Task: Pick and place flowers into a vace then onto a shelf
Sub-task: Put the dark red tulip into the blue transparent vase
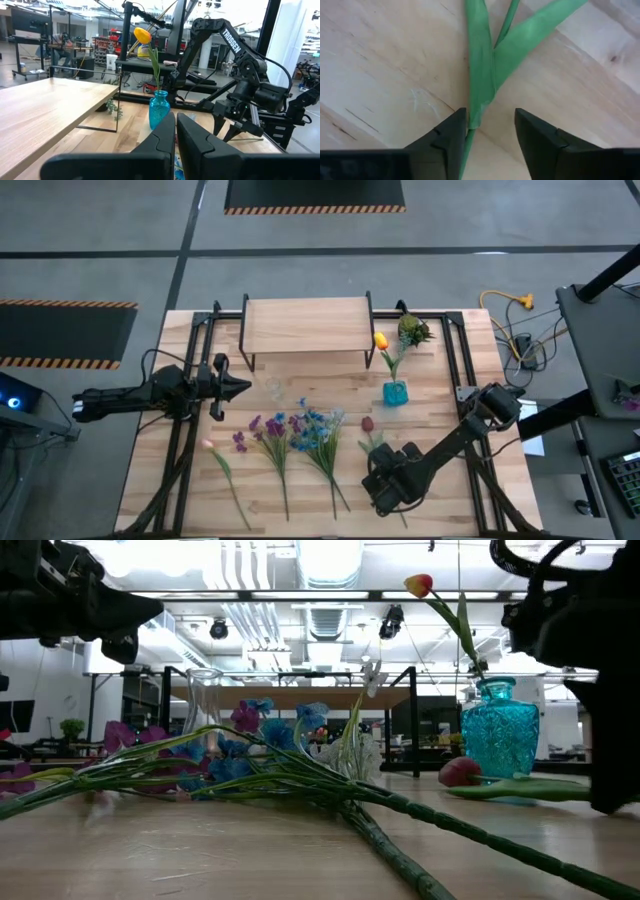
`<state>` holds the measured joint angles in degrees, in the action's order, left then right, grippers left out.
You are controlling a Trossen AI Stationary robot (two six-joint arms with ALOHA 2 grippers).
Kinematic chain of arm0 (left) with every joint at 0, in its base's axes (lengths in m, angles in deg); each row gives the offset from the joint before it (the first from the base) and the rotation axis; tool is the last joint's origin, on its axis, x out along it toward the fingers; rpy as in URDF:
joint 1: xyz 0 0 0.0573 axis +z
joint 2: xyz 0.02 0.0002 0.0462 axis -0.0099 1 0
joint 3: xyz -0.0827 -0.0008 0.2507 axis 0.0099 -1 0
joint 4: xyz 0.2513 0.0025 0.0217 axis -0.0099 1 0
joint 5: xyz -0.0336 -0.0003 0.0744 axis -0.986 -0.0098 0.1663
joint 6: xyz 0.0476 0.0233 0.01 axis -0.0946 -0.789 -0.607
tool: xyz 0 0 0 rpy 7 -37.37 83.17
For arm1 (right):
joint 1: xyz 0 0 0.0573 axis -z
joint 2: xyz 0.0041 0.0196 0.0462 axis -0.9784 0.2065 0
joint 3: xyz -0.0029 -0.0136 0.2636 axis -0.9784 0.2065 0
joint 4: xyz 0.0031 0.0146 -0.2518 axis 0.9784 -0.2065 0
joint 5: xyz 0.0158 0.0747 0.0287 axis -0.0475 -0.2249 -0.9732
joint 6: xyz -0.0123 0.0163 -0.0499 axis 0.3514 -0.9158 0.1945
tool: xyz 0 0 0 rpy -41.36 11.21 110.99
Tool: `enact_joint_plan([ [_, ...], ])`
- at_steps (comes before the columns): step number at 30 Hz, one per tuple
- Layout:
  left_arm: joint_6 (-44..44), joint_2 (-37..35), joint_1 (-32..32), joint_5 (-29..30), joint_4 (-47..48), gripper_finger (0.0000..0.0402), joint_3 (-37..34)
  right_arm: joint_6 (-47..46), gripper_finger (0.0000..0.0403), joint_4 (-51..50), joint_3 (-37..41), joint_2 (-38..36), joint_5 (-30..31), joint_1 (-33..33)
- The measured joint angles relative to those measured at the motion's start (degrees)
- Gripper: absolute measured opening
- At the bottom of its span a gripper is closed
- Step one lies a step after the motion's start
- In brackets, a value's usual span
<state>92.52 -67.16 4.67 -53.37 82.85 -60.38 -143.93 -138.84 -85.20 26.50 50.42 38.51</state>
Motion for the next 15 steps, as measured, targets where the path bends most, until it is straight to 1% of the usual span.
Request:
enact_joint_plan([
  [3,0.0,0.0,-0.02,0.0,0.03,0.0,0.0,-0.01,0.0129,0.48,0.19,-0.02,-1.4,0.13],
  [10,0.0,0.0,0.0,0.01,0.02,0.0,0.0,2.15,0.0059,-0.28,-0.11,-0.37,-1.0,0.22],
  [13,0.0,0.0,-0.01,0.01,0.02,0.0,0.0,4.14,0.0026,-0.46,-0.98,-0.42,2.29,0.19],
  [15,0.0,0.0,0.0,0.0,0.02,0.0,0.0,6.02,0.0015,-0.6,-1.78,-0.48,6.29,0.05],
])
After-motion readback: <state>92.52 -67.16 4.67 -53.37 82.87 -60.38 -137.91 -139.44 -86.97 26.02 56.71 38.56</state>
